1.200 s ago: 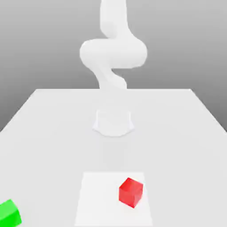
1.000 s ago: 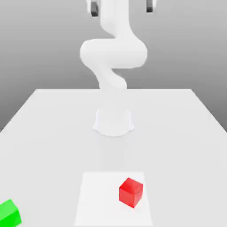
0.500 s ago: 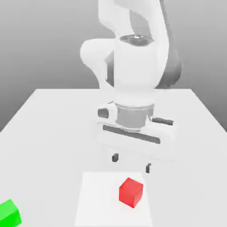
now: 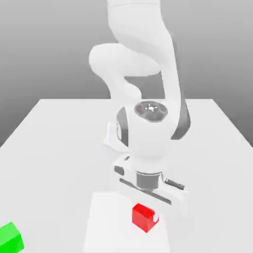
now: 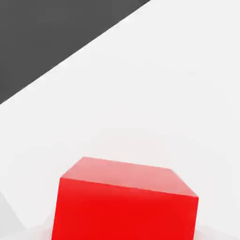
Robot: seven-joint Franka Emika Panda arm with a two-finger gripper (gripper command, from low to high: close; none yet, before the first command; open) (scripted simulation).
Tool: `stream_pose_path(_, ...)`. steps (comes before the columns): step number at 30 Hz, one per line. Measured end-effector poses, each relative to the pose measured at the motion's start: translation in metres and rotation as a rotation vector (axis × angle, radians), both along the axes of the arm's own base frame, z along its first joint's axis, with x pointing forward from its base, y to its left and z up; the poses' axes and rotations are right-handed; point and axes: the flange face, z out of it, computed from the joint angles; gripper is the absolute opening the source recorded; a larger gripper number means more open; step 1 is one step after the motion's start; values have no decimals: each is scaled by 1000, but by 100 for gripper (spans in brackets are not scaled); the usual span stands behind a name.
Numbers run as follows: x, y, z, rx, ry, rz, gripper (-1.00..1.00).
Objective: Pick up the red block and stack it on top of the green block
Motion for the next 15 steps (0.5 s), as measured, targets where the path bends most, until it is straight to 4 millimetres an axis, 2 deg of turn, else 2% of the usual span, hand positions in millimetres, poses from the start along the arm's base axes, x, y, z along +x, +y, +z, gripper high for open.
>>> stream_pose_path(3,0,0,31,-1,0,0,-100)
stream_pose_path(4,3,-5,39,0,1,-4,-100)
stream_pose_path(5,11,-19,44,2,1,-17,-100)
stream_pose_path(7,31,-57,51,7,3,-48,-100)
stream_pose_path(10,57,-126,59,12,4,-95,-100)
stream_pose_path(12,67,-175,64,12,3,-125,-100)
stream_pose_path(15,71,-249,73,9,2,-167,-100)
